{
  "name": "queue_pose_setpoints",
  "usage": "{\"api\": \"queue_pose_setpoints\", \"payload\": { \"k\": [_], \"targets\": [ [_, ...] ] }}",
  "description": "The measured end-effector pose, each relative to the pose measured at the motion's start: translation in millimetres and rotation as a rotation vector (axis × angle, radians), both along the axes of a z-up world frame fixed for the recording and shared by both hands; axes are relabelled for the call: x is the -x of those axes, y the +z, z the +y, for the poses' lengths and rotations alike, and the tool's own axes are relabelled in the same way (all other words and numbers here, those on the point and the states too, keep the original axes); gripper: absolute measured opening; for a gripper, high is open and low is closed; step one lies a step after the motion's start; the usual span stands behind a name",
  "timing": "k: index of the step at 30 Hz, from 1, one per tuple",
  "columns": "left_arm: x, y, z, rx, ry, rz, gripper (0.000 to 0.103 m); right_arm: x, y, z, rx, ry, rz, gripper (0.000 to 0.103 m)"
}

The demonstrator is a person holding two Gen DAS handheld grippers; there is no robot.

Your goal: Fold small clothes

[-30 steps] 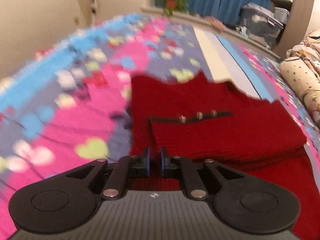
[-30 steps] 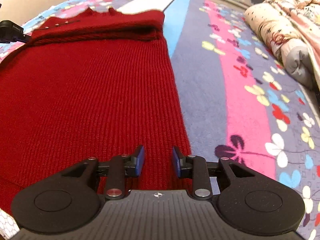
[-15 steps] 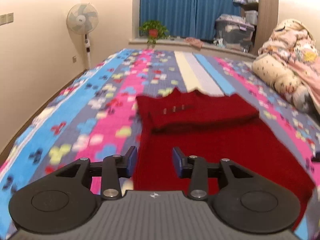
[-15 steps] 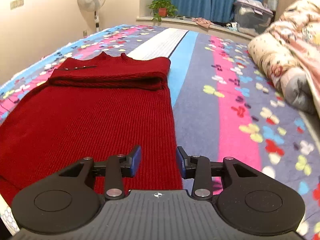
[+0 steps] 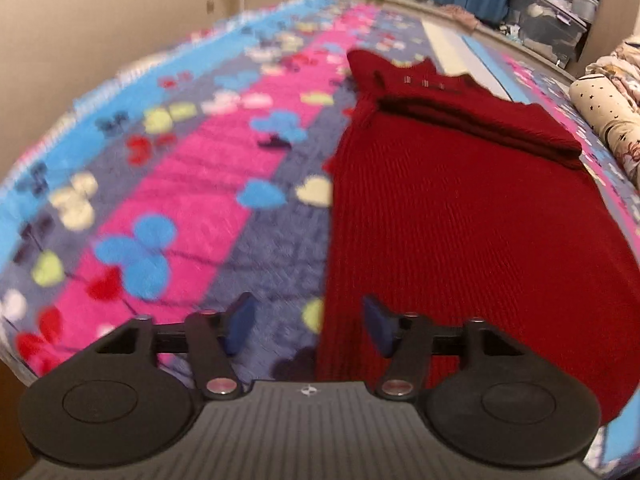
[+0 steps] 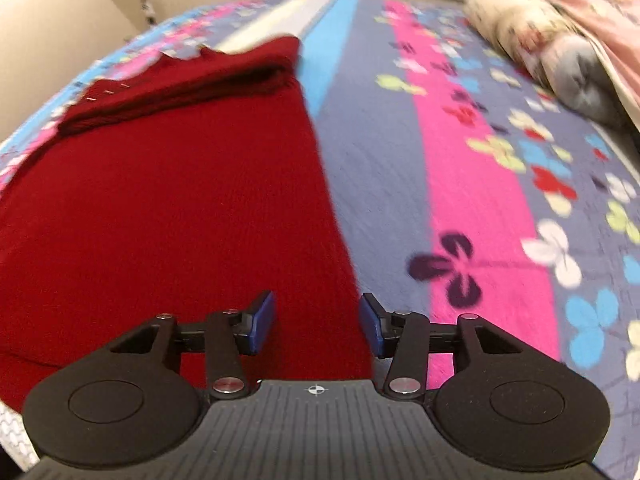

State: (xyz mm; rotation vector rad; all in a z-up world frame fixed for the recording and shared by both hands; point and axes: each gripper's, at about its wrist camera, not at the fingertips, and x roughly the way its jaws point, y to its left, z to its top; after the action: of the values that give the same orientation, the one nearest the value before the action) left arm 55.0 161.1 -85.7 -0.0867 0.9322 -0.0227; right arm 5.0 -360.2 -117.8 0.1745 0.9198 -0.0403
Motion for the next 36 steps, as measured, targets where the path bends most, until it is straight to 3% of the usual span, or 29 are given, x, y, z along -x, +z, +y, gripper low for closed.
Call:
{"api": "queue_pose_setpoints", "payload": {
  "k": [1, 3, 7, 9, 10, 11, 13, 14, 18, 19, 20, 22, 23, 25, 28, 29, 32, 36],
  "targets": [
    [-5.3, -3.2, -1.0, 0.022, -0.004, 0.026, 0.073, -0.9, -5.3, -1.5, 0.003, -0.011, 0.02, 0.051],
    [-11.3, -13.2, -5.5, 0.025, -0.022, 0.088, 0.073, -0.5, -12.5, -6.1, -0.006, -0.033, 0.045, 0.063],
    [-10.4, -17.4, -7.9, 0.009, -0.035, 0.091, 0.075, 0.7, -14.8, -12.5, -0.036, -0.049, 0.048, 0.063],
    [-8.6, -17.1, -6.5, 0.023, -0.04, 0.086, 0.069, 2.2, -14.0, -14.0, -0.035, -0.054, 0.048, 0.064],
    [-7.9, -15.3, -6.9, 0.035, -0.056, 0.08, 0.055, 2.5, -13.8, -14.5, -0.037, -0.056, 0.048, 0.065],
    [-6.8, -13.8, -8.1, 0.05, -0.078, 0.072, 0.034, 2.6, -14.4, -15.5, -0.043, -0.059, 0.05, 0.065],
    [-3.0, -9.3, -12.8, 0.051, -0.11, 0.047, 0.014, 2.2, -15.2, -16.9, -0.057, -0.062, 0.052, 0.066],
    [-1.9, -7.3, -15.0, 0.035, -0.125, 0.035, 0.012, 2.5, -15.1, -17.3, -0.064, -0.057, 0.054, 0.066],
    [-1.9, -5.5, -9.1, 0.086, -0.108, 0.041, 0.013, 2.0, -15.8, -17.8, -0.091, -0.053, 0.06, 0.066],
    [-2.7, -6.3, -7.3, 0.092, -0.096, 0.053, 0.021, 2.1, -15.5, -18.9, -0.1, -0.055, 0.061, 0.066],
    [-3.5, -8.5, -5.8, 0.09, -0.088, 0.07, 0.037, 1.8, -15.1, -20.5, -0.108, -0.058, 0.062, 0.065],
    [-3.3, -13.9, -5.2, 0.052, -0.071, 0.093, 0.052, 1.7, -15.0, -24.1, -0.113, -0.071, 0.064, 0.063],
    [-2.7, -14.7, -4.4, 0.045, -0.071, 0.094, 0.052, 1.9, -15.5, -25.2, -0.106, -0.074, 0.065, 0.063],
    [-1.7, -14.6, -4.2, 0.046, -0.073, 0.094, 0.05, 2.2, -16.5, -24.4, -0.093, -0.076, 0.068, 0.063],
    [0.9, -12.0, -9.1, 0.07, -0.116, 0.077, 0.02, 2.4, -16.4, -20.6, -0.065, -0.063, 0.068, 0.064],
    [2.4, -10.3, -12.1, 0.055, -0.127, 0.064, 0.018, 2.3, -16.4, -21.0, -0.065, -0.064, 0.069, 0.064],
    [4.8, -8.3, -13.8, 0.046, -0.143, 0.047, 0.016, 2.6, -16.2, -21.3, -0.08, -0.059, 0.066, 0.061],
    [1.3, -9.2, -2.2, 0.108, -0.082, 0.071, 0.022, 4.2, -13.4, -23.6, -0.153, -0.038, 0.052, 0.039]
  ]
}}
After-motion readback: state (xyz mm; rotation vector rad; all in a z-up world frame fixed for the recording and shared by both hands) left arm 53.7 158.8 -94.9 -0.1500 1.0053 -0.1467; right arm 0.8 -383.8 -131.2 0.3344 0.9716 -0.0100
